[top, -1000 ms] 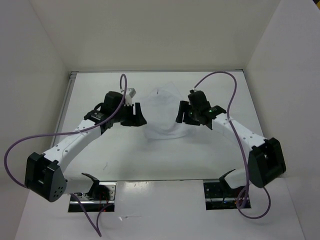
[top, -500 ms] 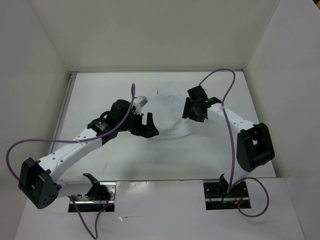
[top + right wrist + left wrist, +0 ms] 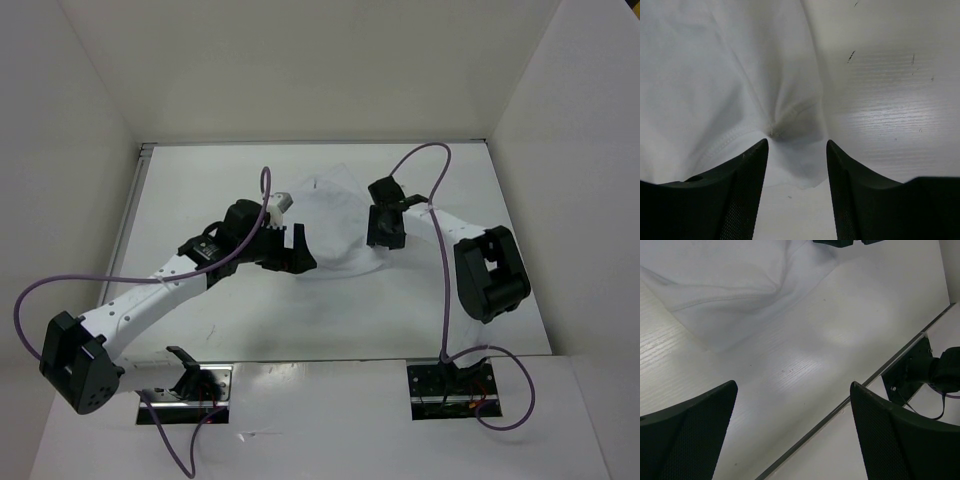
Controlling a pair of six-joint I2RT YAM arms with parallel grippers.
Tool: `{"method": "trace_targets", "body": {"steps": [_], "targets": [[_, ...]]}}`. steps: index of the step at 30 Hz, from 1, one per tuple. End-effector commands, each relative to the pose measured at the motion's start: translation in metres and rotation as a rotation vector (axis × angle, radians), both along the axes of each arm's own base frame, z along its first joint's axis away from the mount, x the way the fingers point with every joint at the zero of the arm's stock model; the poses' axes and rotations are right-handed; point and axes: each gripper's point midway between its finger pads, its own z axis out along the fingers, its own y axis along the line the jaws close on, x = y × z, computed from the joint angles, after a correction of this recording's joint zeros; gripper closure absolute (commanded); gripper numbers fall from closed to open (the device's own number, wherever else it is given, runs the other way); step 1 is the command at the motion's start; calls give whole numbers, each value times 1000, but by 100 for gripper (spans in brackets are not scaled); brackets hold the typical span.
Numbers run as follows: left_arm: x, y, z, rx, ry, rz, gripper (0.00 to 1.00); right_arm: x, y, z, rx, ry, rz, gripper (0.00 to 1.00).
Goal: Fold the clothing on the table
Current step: Grab the skirt from the pile, then move the skirt to the center of the board
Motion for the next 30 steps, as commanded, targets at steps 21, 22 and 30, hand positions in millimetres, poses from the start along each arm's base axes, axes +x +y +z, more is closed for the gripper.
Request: {"method": "trace_targets", "body": {"steps": [21, 22, 30], "targets": [[-3, 19, 27, -74, -86, 87, 0, 35, 29, 89, 26, -210, 76, 100], [-4, 23, 31, -76, -106, 102, 0, 39, 30, 110, 43, -251, 74, 100], [61, 90, 26, 85, -137, 469, 14, 61, 98, 235, 305, -402, 272, 100]]}}
